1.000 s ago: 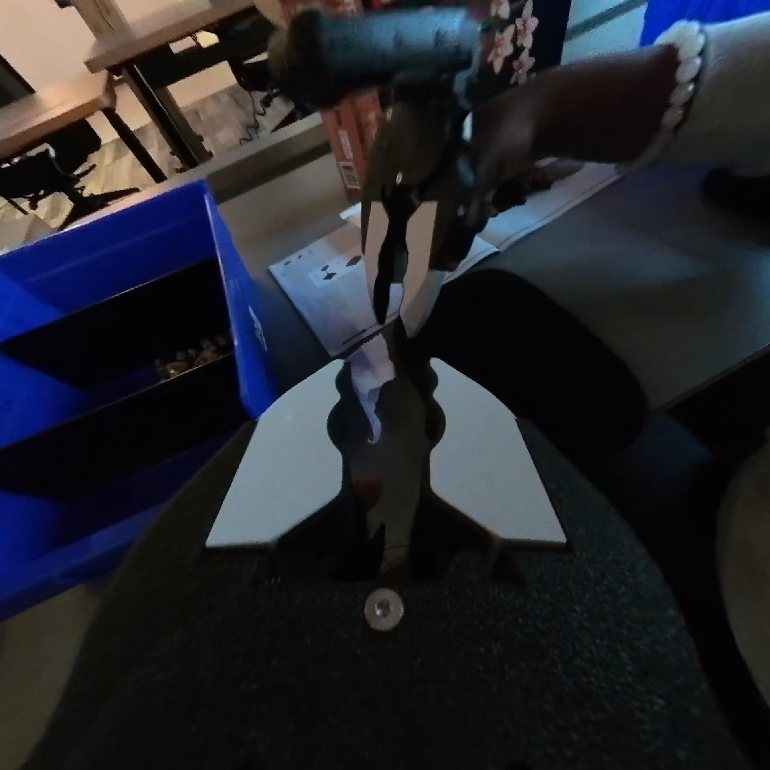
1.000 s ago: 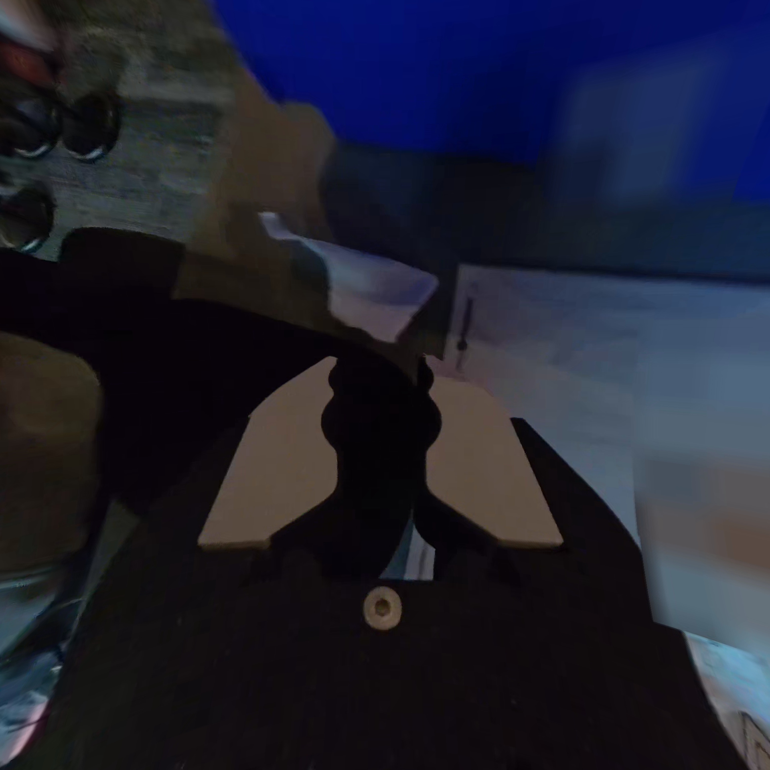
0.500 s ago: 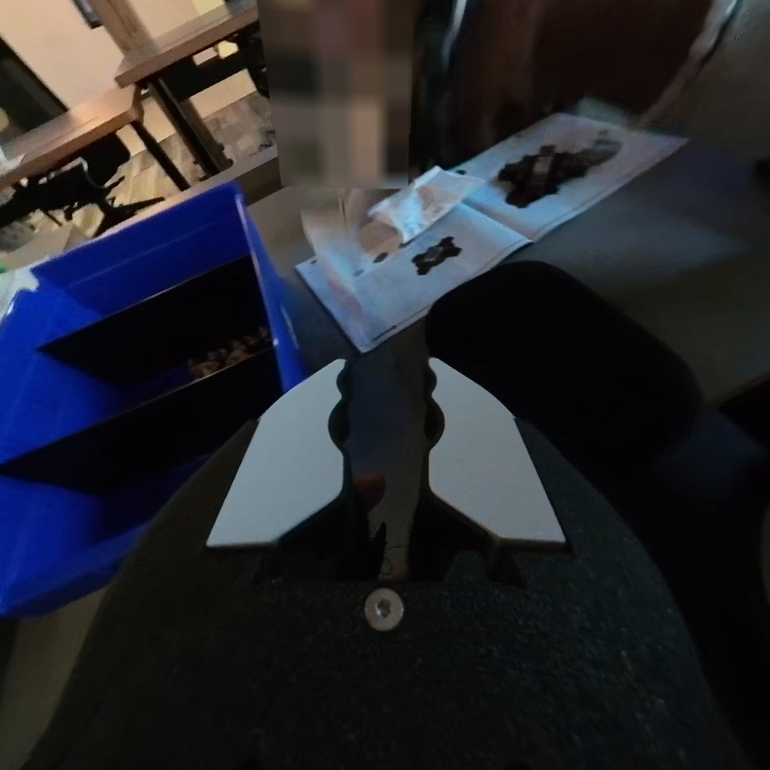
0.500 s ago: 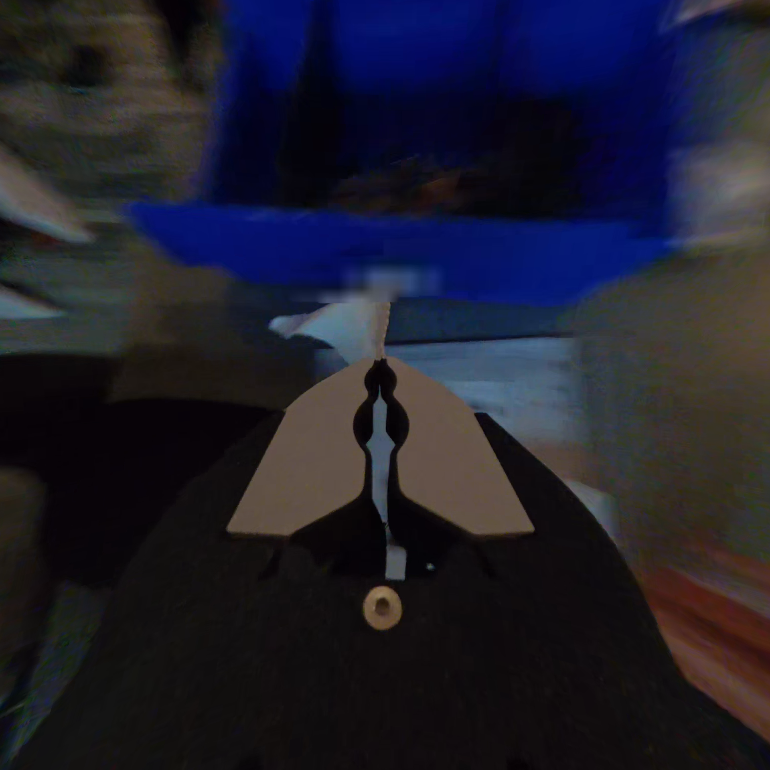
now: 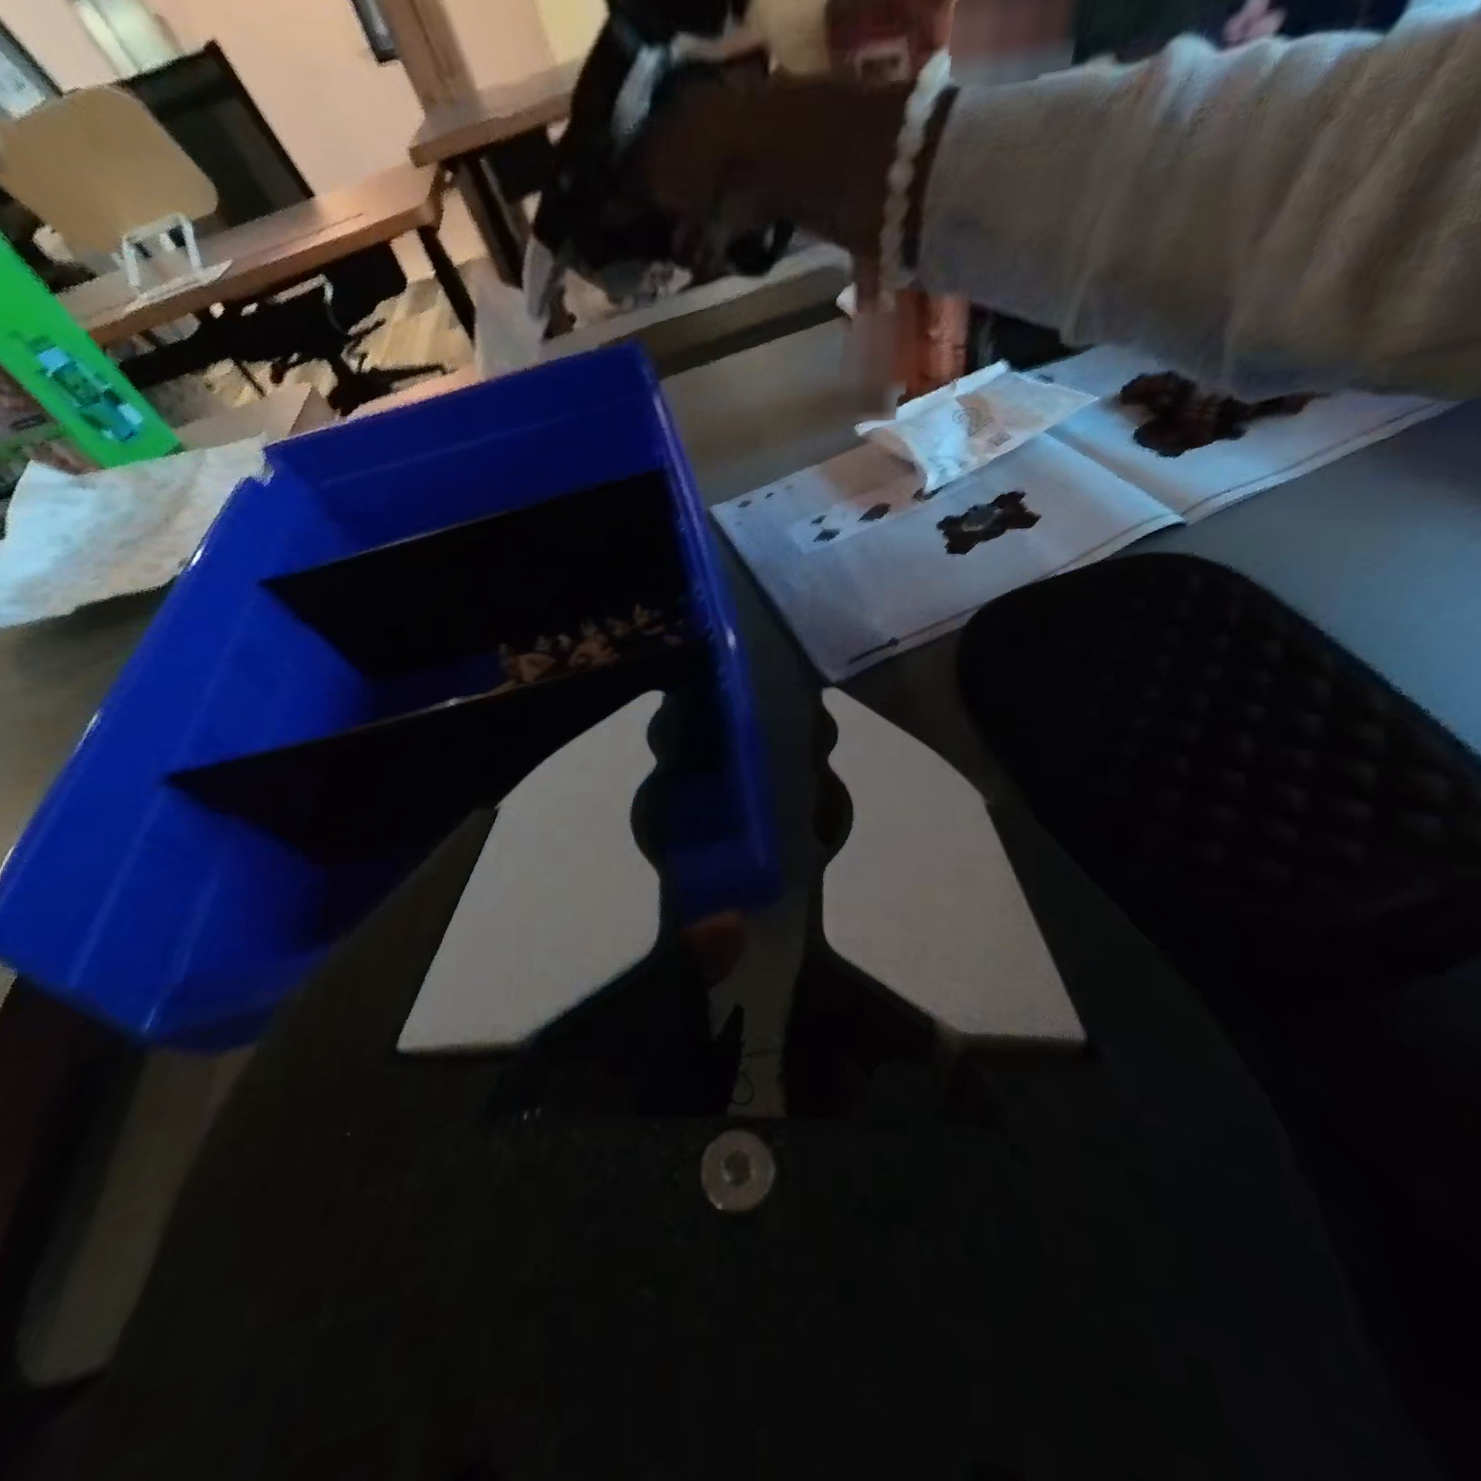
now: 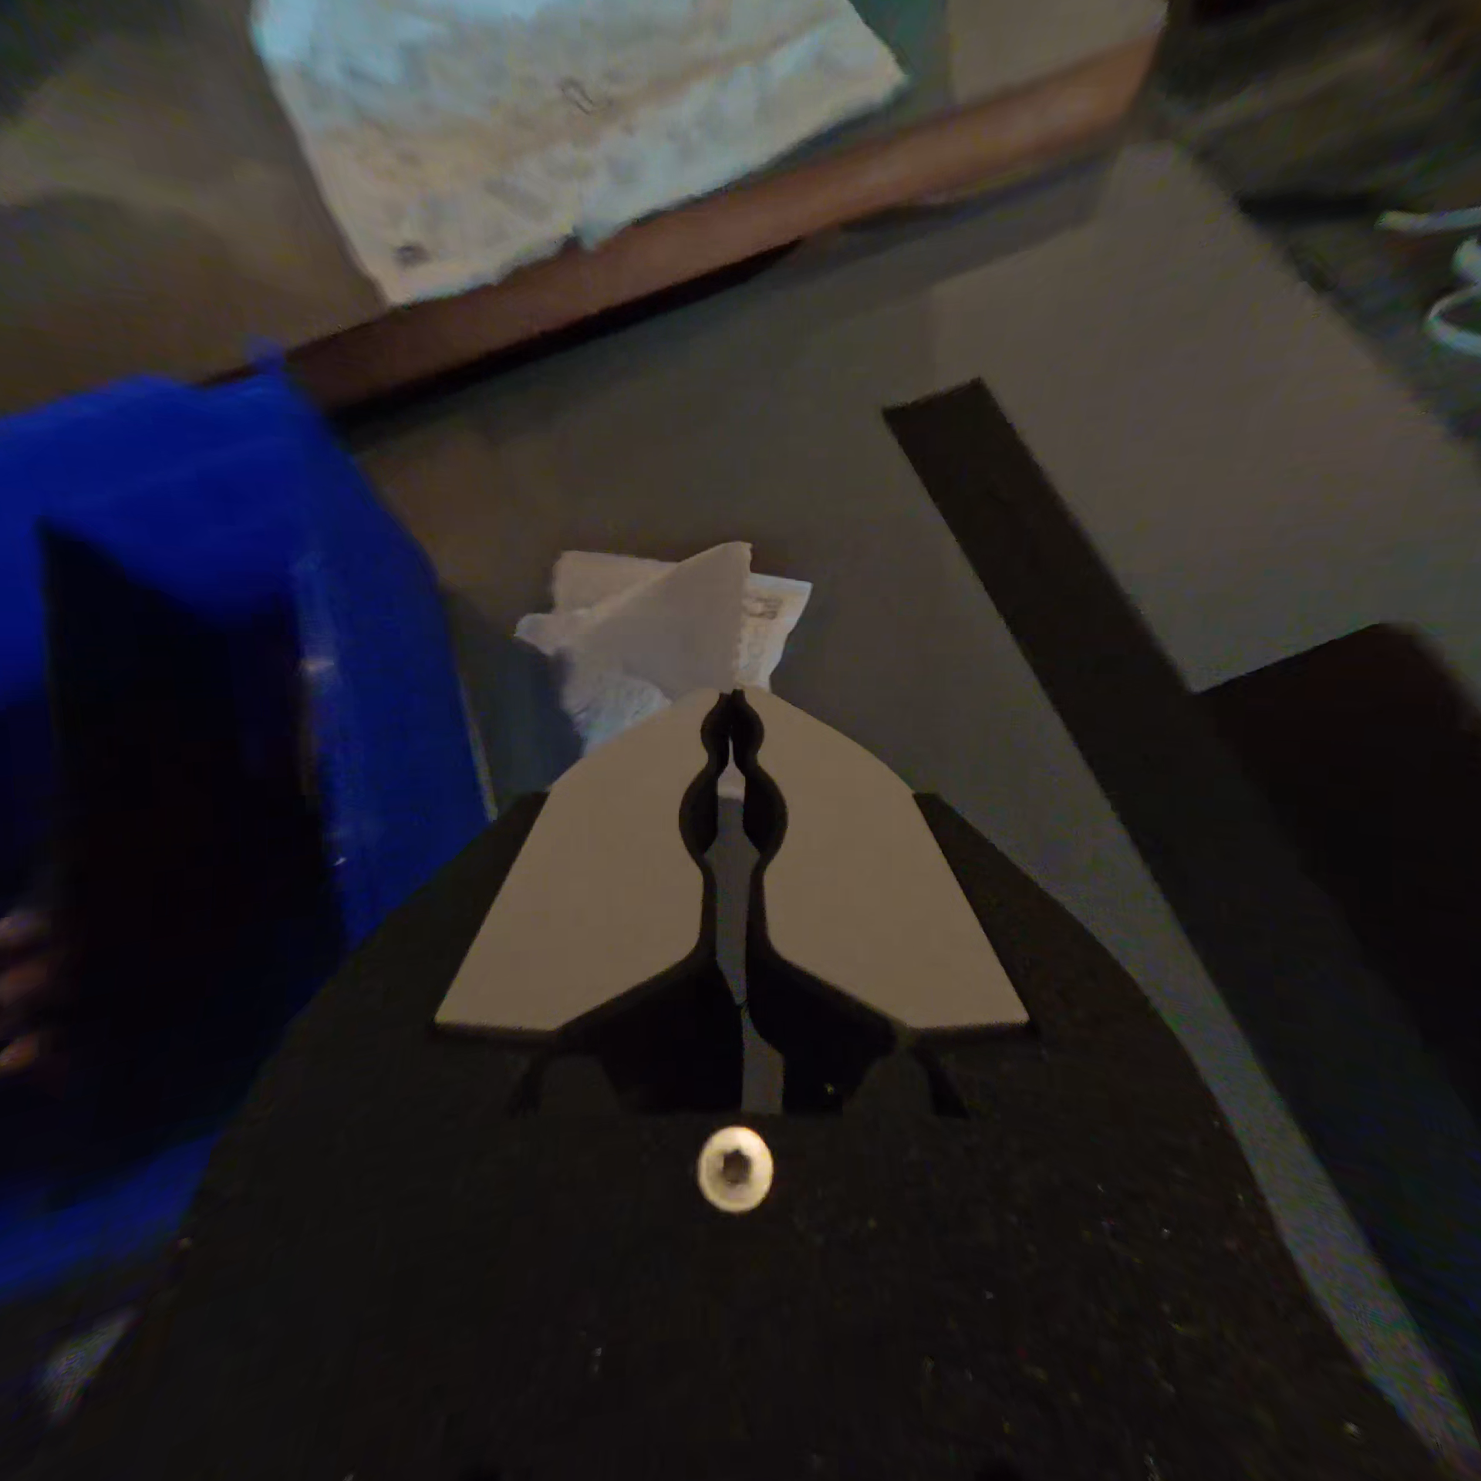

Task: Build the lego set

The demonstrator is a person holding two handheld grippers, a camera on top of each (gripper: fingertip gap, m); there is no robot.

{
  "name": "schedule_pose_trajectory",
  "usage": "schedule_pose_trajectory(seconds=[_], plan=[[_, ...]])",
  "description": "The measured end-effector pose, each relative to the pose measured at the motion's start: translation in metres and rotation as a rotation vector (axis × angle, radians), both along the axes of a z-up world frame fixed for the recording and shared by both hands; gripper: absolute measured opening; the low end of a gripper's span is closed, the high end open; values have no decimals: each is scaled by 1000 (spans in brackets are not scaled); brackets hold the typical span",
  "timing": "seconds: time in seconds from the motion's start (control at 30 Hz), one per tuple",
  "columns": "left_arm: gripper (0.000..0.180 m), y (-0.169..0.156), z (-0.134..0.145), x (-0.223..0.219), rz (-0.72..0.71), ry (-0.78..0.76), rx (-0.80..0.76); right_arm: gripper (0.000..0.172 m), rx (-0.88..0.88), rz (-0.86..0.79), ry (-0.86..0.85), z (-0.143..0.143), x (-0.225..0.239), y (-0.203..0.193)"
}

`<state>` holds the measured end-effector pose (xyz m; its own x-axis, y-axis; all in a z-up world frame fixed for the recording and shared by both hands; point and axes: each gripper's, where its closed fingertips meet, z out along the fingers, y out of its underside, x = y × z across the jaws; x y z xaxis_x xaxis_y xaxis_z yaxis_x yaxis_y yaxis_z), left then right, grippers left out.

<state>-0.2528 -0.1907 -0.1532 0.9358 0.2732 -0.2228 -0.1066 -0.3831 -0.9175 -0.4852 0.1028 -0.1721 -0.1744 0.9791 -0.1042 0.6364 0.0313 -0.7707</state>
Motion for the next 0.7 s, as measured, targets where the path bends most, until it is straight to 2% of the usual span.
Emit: schedule_pose_trajectory(seconds=[0.13,0.23,0.33,0.43,0.53,0.63,0.7], plan=[[32,-7,-4,-7,28,5,-28,0,18,15,-81,-41,-15,-6],[33,-8,-3,-12,35,7,-30,1,76,28,-118,-54,-15,-6],[34,-4,-2,-13,29,-4,-25,23,107,49,-130,-54,-13,-9],[36,2,1,-9,7,3,-18,32,142,41,-87,-38,-9,-7],[39,6,4,-4,-5,9,-19,40,185,8,-36,-7,6,-4],[41,11,7,4,-30,17,-11,45,241,40,57,37,48,-16],[42,17,9,11,-57,18,4,48,298,116,104,55,88,-31]])
